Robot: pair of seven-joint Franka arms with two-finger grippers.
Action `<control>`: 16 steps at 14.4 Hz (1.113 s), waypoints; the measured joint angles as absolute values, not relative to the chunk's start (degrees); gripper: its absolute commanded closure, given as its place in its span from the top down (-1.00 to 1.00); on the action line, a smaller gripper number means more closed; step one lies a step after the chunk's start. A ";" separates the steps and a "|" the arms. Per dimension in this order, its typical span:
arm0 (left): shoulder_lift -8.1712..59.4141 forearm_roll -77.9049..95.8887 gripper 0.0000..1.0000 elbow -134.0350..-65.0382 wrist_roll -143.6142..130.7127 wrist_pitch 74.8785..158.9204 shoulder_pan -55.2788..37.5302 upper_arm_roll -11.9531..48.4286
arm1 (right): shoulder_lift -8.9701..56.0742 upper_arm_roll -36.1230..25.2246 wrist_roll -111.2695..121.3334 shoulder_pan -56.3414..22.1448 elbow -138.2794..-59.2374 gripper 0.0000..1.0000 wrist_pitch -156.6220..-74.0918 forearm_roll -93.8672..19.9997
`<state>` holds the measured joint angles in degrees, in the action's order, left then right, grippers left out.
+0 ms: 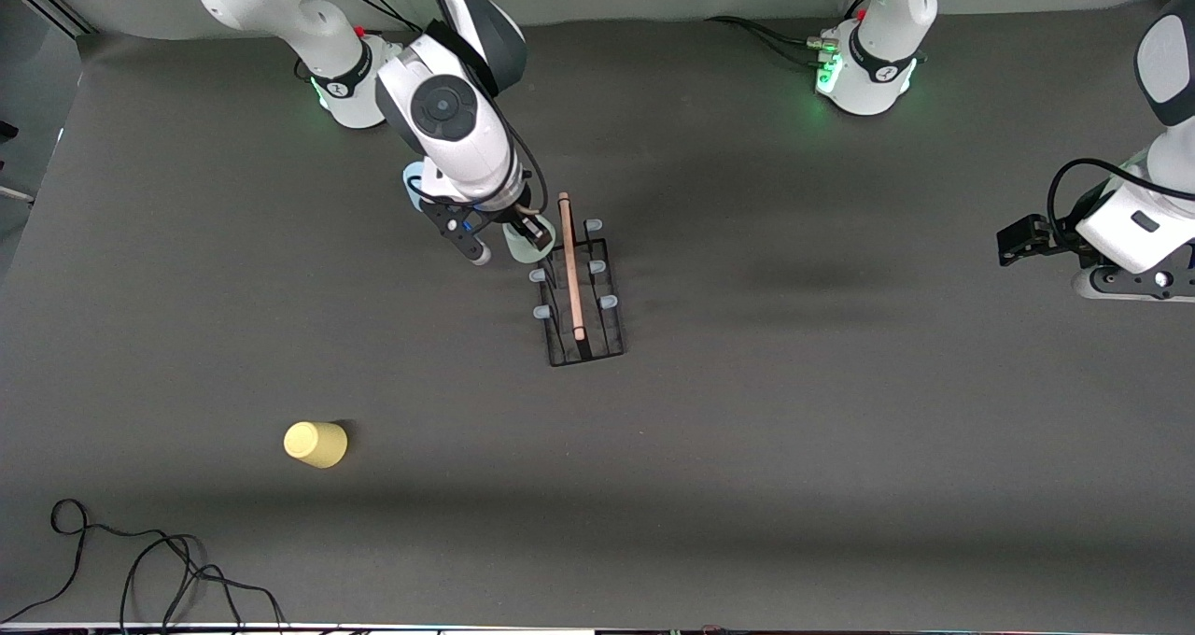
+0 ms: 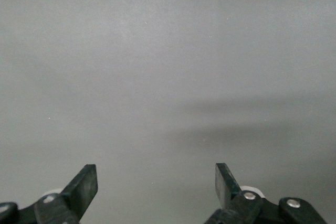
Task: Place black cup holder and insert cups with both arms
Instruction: 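Carry the green cup to the holder and lower it onto a peg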
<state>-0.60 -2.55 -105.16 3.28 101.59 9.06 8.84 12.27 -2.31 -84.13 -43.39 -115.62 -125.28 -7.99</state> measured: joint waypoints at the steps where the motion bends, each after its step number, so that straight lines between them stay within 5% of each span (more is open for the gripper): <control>1: -0.62 -2.55 1.00 -105.16 3.28 101.59 9.06 8.84 | 13.40 -2.33 -84.67 -43.81 -115.82 -0.81 -126.66 -7.99; 3: -0.63 -2.55 1.00 -105.16 3.28 101.59 9.07 8.84 | 15.66 -2.37 -85.20 -44.84 -116.07 -0.26 -128.81 -7.99; 5: -0.64 -2.55 1.00 -105.16 3.29 101.59 9.06 8.84 | 16.82 -2.52 -85.54 -45.24 -116.08 0.99 -129.68 -7.99; 9: -0.64 -2.55 1.00 -105.16 3.29 101.59 9.07 8.84 | 15.67 -4.35 -85.55 -45.20 -114.41 1.00 -127.78 -7.97; 16: -0.64 -2.55 1.00 -104.04 3.44 99.42 9.07 8.84 | 11.06 -9.30 -83.90 -45.21 -97.07 1.00 -101.51 -7.81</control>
